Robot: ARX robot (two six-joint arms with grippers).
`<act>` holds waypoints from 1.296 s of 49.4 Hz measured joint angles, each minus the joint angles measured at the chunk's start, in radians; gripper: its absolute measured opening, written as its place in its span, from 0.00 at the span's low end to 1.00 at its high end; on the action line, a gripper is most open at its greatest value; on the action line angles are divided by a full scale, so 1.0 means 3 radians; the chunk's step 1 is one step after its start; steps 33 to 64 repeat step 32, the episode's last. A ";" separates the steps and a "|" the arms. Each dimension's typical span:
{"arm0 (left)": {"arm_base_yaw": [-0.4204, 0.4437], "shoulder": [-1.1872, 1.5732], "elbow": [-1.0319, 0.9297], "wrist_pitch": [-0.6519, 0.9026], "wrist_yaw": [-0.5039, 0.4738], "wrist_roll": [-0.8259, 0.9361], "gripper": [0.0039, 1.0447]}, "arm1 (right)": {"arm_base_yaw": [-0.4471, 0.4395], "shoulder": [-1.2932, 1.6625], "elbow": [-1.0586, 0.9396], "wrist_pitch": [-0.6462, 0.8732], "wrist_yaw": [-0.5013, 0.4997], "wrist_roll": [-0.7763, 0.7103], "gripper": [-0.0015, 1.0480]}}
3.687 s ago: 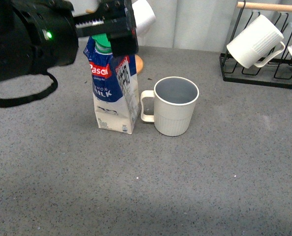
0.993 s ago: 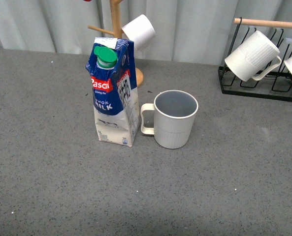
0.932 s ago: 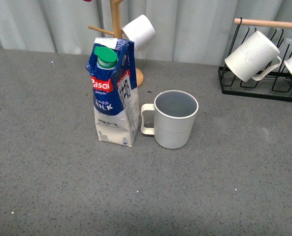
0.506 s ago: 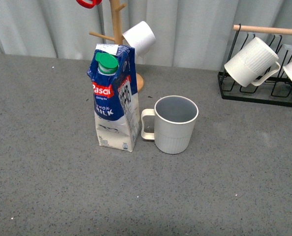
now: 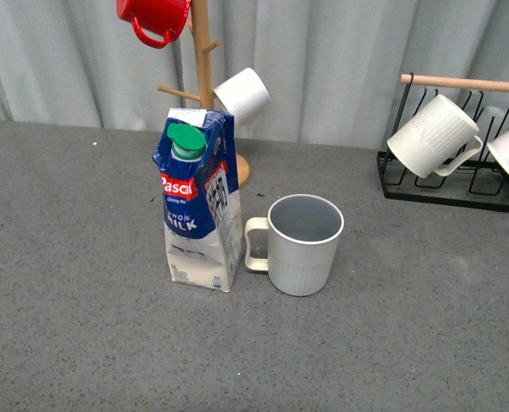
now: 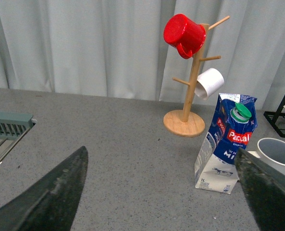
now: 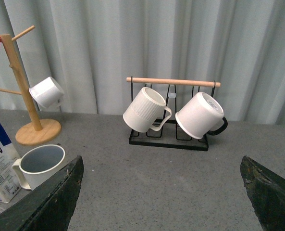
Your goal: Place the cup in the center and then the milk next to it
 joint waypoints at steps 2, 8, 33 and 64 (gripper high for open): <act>0.0000 0.0000 0.0000 0.0000 0.0000 0.0000 0.94 | 0.0000 0.0000 0.0000 0.0000 0.0000 0.0000 0.91; 0.0000 0.0000 0.0000 0.0000 0.0000 0.0008 0.94 | 0.0000 0.0000 0.0000 0.0000 0.0000 0.0000 0.91; 0.0000 0.0000 0.0000 0.0000 0.0000 0.0008 0.94 | 0.0000 0.0000 0.0000 0.0000 0.0000 0.0000 0.91; 0.0000 0.0000 0.0000 0.0000 0.0000 0.0008 0.94 | 0.0000 0.0000 0.0000 0.0000 0.0000 0.0000 0.91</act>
